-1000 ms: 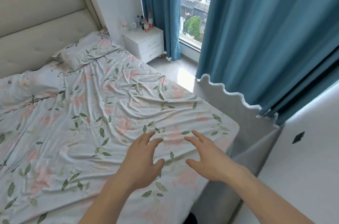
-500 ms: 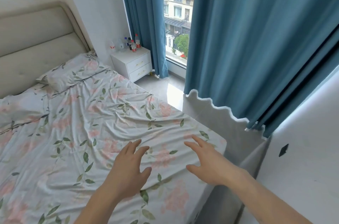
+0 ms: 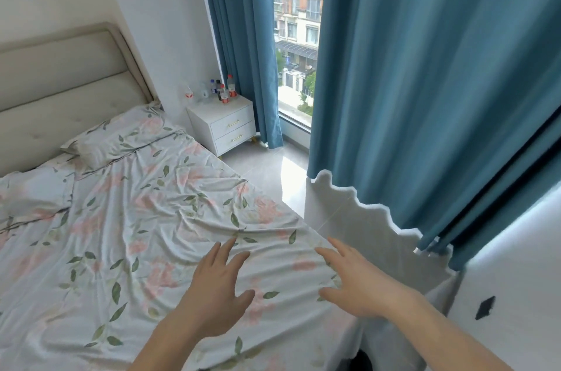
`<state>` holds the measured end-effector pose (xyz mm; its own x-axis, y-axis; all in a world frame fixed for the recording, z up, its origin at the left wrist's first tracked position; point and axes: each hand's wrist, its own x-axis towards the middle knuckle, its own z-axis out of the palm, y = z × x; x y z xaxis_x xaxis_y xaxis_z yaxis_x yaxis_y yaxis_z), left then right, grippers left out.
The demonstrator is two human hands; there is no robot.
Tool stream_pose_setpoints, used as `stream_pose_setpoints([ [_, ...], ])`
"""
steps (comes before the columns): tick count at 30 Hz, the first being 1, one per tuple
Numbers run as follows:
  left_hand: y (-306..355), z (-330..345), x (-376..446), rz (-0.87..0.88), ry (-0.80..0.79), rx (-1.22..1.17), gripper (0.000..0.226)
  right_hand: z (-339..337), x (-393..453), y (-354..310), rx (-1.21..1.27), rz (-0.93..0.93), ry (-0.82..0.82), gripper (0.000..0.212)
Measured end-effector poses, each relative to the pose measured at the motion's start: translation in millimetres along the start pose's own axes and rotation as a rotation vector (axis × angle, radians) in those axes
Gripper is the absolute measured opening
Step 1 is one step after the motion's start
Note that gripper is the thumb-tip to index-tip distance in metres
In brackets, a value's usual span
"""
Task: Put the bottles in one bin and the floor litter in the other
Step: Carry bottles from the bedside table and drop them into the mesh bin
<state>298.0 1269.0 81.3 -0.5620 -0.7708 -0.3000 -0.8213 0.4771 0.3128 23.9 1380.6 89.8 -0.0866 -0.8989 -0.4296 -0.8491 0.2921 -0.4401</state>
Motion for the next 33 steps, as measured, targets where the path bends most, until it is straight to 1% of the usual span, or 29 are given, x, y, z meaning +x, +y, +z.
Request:
stream_pose_setpoints([
  [4,54.2,6.4,68.0,-0.096,-0.026,-0.026,0.073,-52.7,43.8,51.7,-0.026,-0.043,-0.077,0.081],
  [10,133.0,-9.8,135.4,-0.128,0.034,-0.059,0.071,-132.8,87.2,119.6,-0.05,-0.102,-0.115,0.081],
  [12,148.8,-16.1,146.6,-0.145,0.03,-0.061,0.077,-148.7,96.1,137.0,-0.045,-0.108,-0.121,0.081],
  [15,164.5,-27.8,161.7,-0.173,0.055,-0.061,0.097,-170.1,104.9,155.2,0.007,-0.127,-0.113,0.081],
  [16,167.6,-30.1,167.9,-0.181,0.061,-0.061,0.098,-177.0,107.9,160.5,0.019,-0.126,-0.109,0.081],
  [18,172.5,-34.0,181.2,-0.17,0.076,-0.068,0.094,-190.1,110.6,170.8,0.027,-0.117,-0.095,0.08],
  [21,181.6,-32.3,205.7,-0.132,0.11,-0.081,0.074,-205.4,107.4,187.0,0.041,-0.092,-0.058,0.077],
  [23,193.0,-26.1,227.6,-0.106,0.104,-0.086,0.067,-213.2,104.1,201.6,0.073,-0.065,-0.034,0.075],
  [27,225.8,-13.7,270.1,-0.022,0.025,-0.067,0.067,-221.9,109.5,244.3,0.082,0.006,-0.056,0.077],
  [29,238.4,-11.3,293.0,-0.002,0.029,-0.084,0.066,-231.1,122.0,265.6,0.095,0.022,-0.063,0.079],
  [31,249.4,-11.8,321.8,-0.016,0.031,-0.088,0.067,-247.7,140.2,285.3,0.081,0.029,-0.057,0.078],
  [33,262.7,-10.2,355.6,-0.047,0.03,-0.077,0.067,-267.9,162.7,309.6,0.026,0.018,-0.028,0.072],
])
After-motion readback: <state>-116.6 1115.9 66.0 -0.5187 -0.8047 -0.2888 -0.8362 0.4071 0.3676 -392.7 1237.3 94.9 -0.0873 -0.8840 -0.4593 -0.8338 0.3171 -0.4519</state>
